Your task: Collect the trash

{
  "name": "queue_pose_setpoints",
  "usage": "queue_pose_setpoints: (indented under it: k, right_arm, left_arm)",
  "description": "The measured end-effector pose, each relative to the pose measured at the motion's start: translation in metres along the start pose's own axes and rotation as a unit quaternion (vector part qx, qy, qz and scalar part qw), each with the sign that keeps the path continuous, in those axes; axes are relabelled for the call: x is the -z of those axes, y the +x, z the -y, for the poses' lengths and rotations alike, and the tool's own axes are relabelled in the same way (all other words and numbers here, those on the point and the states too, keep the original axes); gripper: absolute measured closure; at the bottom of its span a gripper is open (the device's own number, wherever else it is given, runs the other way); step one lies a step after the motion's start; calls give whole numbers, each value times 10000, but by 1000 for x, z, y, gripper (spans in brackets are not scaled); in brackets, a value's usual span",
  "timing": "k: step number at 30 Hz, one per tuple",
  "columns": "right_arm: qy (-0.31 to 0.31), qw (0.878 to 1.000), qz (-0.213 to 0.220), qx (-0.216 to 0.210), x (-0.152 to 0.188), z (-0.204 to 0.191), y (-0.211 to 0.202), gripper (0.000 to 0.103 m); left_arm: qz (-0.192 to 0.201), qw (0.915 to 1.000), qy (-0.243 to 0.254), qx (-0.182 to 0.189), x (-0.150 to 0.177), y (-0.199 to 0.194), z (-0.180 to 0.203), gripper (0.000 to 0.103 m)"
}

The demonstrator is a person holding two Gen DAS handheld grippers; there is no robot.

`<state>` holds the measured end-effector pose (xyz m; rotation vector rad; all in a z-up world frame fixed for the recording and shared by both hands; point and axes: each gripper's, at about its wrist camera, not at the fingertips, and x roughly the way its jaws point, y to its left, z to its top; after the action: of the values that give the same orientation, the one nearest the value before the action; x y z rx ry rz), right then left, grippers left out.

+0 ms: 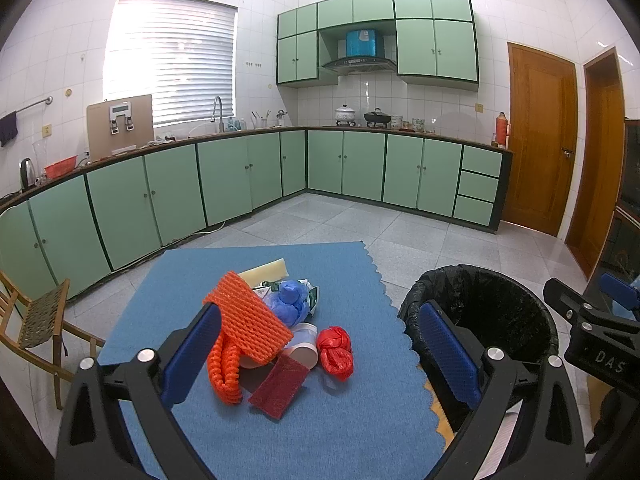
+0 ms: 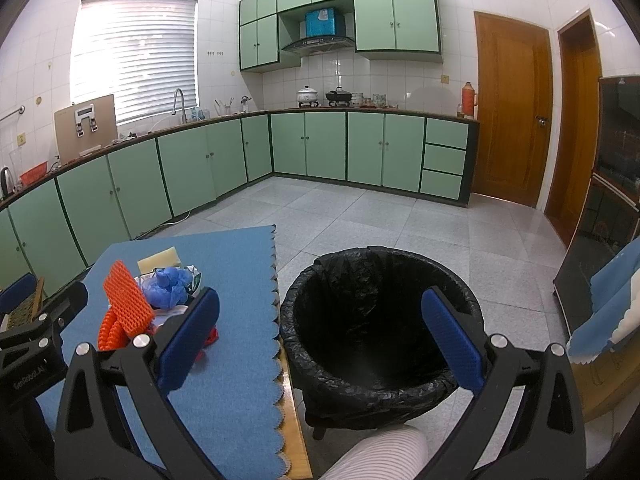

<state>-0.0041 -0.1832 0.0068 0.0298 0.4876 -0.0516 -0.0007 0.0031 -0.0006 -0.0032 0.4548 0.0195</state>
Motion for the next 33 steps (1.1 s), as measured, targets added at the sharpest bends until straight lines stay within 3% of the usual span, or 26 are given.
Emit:
queue_pose_setpoints:
  k: [33]
  right_arm:
    - [33,10000,-37,-7,2,0,6,5]
  left_arm:
    - [-29,10000,-3,0,1,0,-1,6]
